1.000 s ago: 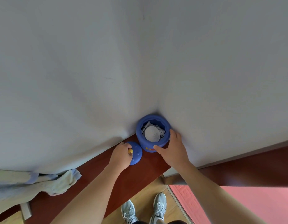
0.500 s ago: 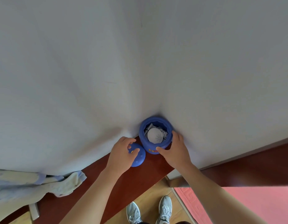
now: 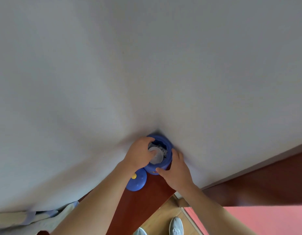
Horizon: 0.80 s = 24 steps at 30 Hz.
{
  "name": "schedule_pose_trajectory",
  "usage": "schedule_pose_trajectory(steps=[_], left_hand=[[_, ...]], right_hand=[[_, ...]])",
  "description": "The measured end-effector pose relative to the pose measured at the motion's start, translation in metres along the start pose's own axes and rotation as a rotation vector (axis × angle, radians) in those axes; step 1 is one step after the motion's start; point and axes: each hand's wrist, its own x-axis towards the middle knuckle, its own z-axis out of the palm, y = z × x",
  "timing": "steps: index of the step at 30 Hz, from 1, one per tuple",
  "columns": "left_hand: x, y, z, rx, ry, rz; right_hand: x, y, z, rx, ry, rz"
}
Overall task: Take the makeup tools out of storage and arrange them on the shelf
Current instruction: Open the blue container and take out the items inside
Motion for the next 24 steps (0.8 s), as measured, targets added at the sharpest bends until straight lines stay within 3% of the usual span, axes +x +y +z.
schedule_pose_trajectory(steps=[7, 24], left_hand=[[0.02, 0.004, 0.017, 0.055, -0.16, -0.083], [0.035, 0.004, 0.036, 0.073, -0.264, -0.178]], right_hand=[[0.002, 0.001, -0.001, 0.024, -0.01, -0.011], [0.005, 0.006, 0.0, 0.006, 0.0, -0.01]])
